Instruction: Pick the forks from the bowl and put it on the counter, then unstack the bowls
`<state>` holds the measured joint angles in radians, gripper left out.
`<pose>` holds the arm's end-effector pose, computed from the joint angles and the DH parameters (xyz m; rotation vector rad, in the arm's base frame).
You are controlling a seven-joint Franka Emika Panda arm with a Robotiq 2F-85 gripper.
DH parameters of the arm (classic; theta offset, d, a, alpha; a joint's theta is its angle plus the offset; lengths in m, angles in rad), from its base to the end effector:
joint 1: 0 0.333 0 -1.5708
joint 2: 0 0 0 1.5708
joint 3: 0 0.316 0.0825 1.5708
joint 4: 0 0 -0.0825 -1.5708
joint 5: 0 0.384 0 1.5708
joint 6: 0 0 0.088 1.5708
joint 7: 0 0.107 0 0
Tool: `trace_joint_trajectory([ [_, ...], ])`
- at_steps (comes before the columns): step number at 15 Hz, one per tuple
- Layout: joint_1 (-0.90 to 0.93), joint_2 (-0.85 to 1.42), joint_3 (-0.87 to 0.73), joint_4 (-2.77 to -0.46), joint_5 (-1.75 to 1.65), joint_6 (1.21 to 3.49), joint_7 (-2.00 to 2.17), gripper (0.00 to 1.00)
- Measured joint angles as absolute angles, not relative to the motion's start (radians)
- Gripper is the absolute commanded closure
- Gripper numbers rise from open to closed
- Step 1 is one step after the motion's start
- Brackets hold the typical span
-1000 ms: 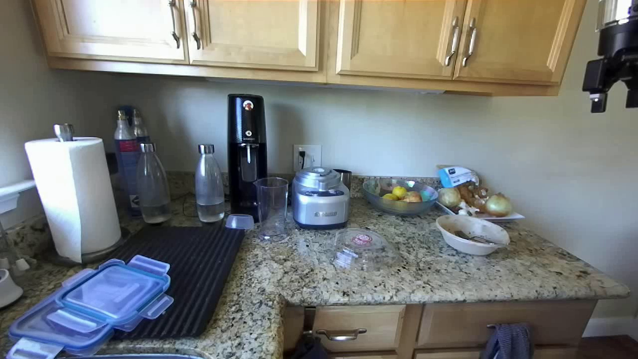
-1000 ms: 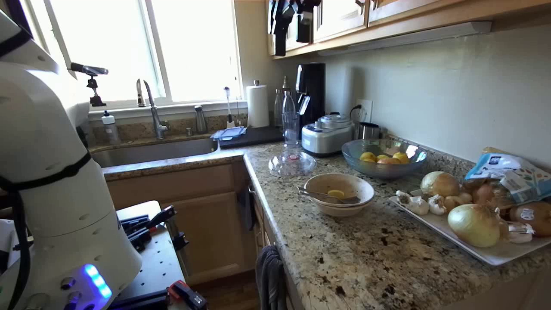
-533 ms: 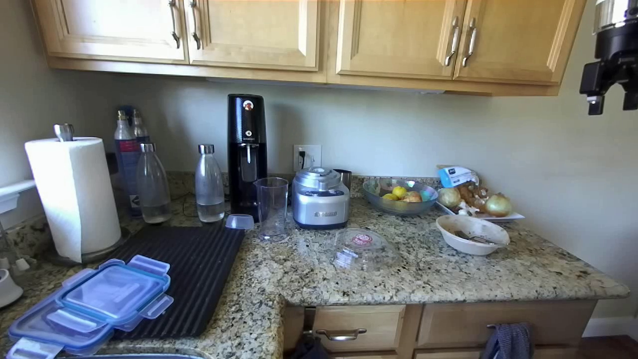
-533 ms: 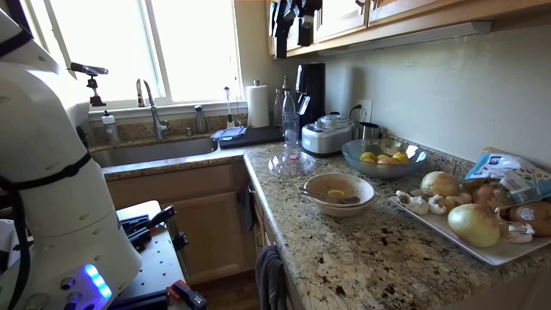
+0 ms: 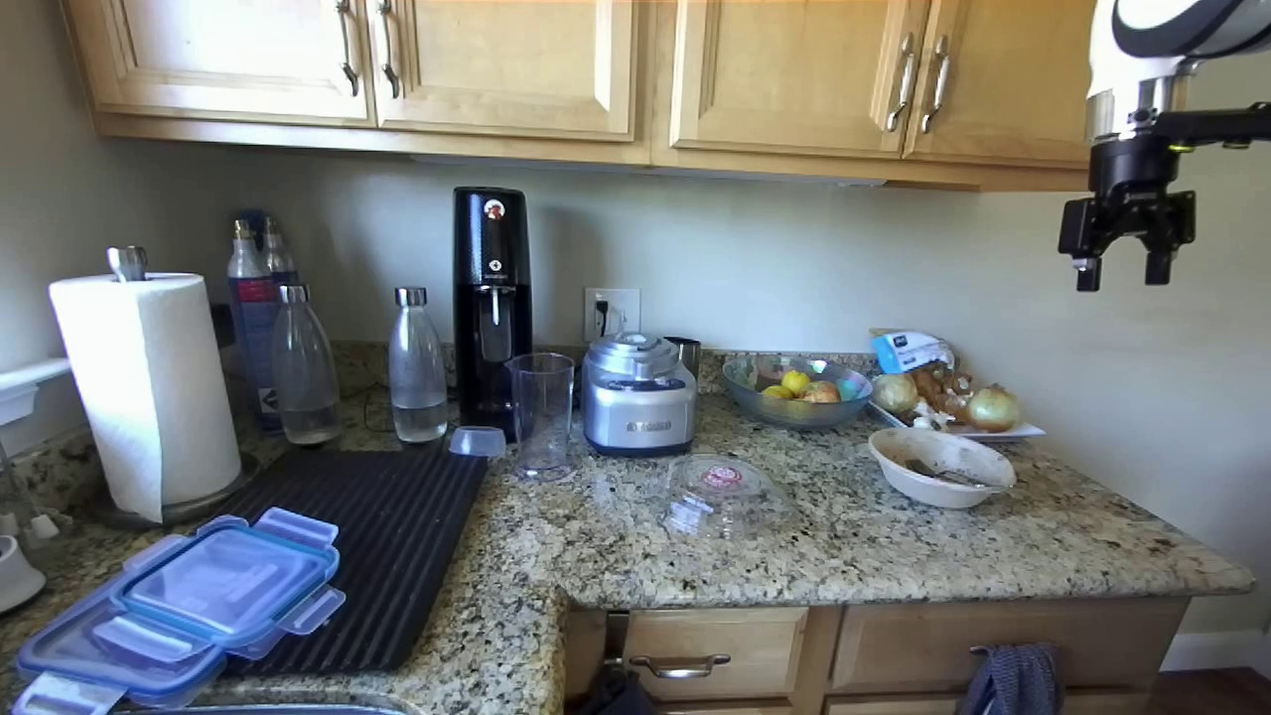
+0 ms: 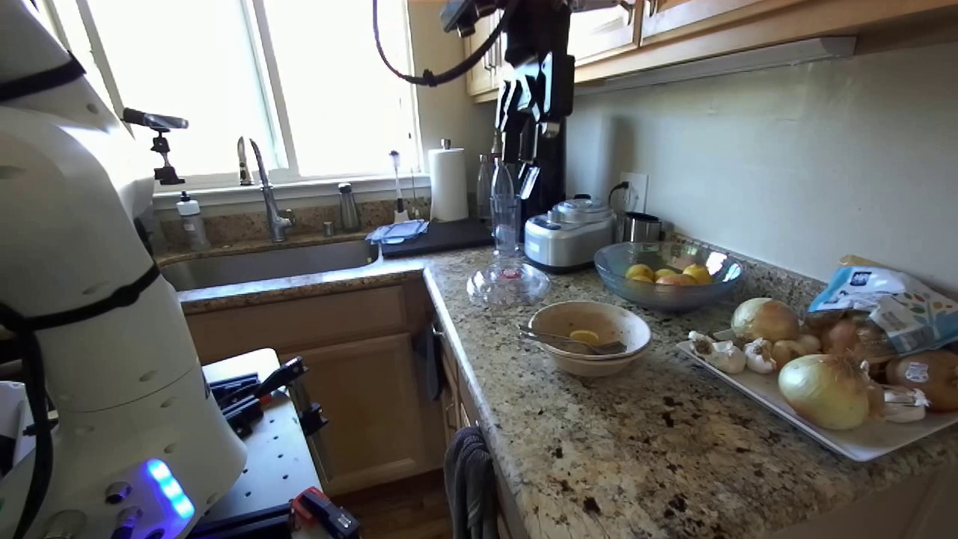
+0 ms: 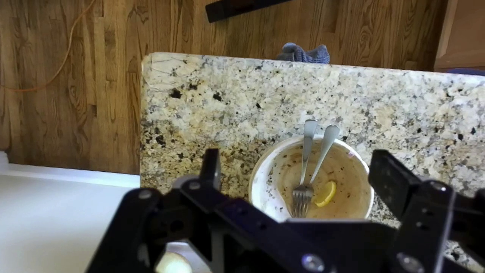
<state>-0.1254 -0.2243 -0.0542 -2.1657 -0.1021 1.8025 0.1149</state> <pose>0.4612 -0.0936 0.4792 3.0268 -0.3987 -0.2165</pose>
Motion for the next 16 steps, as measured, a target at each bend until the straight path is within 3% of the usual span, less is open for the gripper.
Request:
trace_joint_trajectory([
  [11,-0.103,-0.142,-0.034,-2.151,-0.099,1.834,0.140,0.00],
  [16,-0.101,-0.064,-0.028,-2.227,-0.140,2.105,0.191,0.00],
])
